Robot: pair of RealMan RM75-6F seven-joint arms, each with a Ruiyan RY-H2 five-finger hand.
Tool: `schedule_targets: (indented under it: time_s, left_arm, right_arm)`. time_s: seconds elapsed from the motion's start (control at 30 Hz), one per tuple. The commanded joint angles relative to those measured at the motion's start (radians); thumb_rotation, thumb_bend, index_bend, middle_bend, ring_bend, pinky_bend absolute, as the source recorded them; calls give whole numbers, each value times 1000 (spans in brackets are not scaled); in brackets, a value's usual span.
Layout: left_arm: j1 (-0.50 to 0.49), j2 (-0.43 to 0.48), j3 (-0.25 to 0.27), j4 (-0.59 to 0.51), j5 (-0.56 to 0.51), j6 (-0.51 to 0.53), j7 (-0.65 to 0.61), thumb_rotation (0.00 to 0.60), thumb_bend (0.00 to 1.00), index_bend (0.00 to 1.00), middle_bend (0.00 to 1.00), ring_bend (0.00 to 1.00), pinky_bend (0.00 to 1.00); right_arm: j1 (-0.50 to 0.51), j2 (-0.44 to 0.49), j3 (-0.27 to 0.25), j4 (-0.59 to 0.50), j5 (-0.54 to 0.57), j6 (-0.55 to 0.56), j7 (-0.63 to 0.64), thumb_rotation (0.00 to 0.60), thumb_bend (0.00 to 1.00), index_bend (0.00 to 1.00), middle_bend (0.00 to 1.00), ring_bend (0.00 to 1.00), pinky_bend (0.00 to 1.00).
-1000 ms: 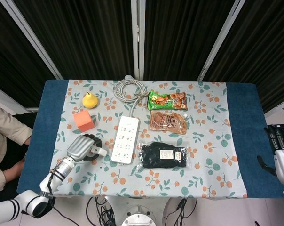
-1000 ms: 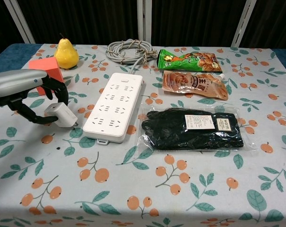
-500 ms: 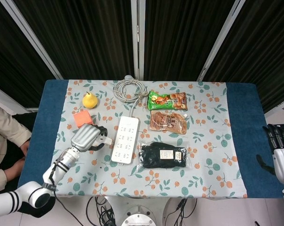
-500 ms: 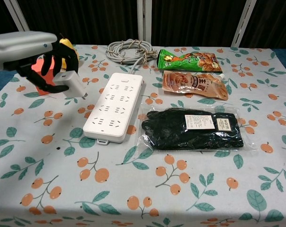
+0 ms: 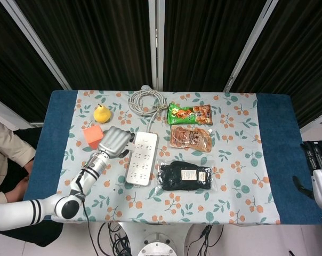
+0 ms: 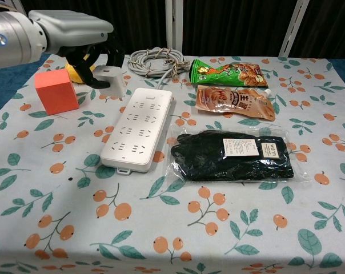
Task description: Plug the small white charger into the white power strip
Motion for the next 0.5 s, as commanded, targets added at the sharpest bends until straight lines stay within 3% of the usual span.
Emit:
schedule_targets:
  time_s: [0.03,0.5]
  left_arm:
    - [-61,-36,15,-21,-100,21,72,600,491,711,776,642,677]
    - [-158,-89,46,-45,-301,111,170,600,487,712,776,655,692]
  right_arm:
    - [0,0,0,3,4,-2,3,600,232,0,56,0,0]
    - [2,-3,3,16,14,-13,15,600,231,0,56,0,0]
